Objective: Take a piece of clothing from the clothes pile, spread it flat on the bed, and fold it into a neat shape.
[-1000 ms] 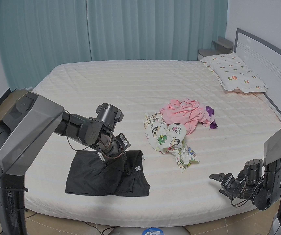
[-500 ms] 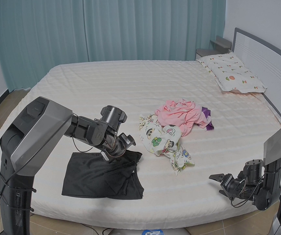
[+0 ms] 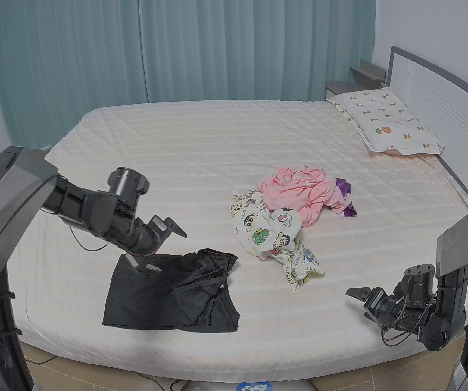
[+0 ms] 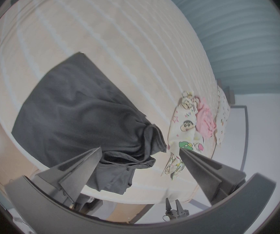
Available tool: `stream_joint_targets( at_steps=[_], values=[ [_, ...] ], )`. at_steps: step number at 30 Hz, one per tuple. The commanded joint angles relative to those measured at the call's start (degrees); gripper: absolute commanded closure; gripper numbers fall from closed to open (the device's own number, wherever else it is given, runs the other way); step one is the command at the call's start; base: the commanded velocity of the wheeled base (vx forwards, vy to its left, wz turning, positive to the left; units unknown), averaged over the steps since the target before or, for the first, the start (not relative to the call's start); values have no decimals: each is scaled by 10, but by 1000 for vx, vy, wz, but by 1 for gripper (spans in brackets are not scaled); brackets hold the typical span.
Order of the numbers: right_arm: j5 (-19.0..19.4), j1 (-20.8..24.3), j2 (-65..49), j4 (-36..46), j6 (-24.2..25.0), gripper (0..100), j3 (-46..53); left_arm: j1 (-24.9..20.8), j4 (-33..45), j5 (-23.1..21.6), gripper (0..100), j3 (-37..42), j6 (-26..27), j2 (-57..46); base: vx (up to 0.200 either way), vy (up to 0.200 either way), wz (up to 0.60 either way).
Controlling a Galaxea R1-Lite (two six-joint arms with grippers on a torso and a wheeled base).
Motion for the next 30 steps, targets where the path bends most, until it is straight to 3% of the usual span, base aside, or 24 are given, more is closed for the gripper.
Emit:
stream_joint_targets(
  at_steps=[1,6,9,13,21,30],
  values=[
    [-34,41,-7,-9,-47,0,-23,71,-28,-31,0,72,1,-38,0,200,0],
    [-54,73,-27,6,-118,0,-58,104,-70,-45,0,106,2,-37,0,200,0],
    [-66,100,-30,50,-134,0,-95,111,-72,-54,0,111,2,-42,0,200,0],
    [-78,130,-33,119,-140,0,-145,114,-72,-65,0,113,7,-38,0,200,0],
    [-144,217,-59,328,-147,0,-301,124,-86,-73,0,135,26,-37,0,200,0],
    [-179,268,-27,413,-145,0,-390,126,-116,-72,0,158,27,-37,0,200,0]
  ],
)
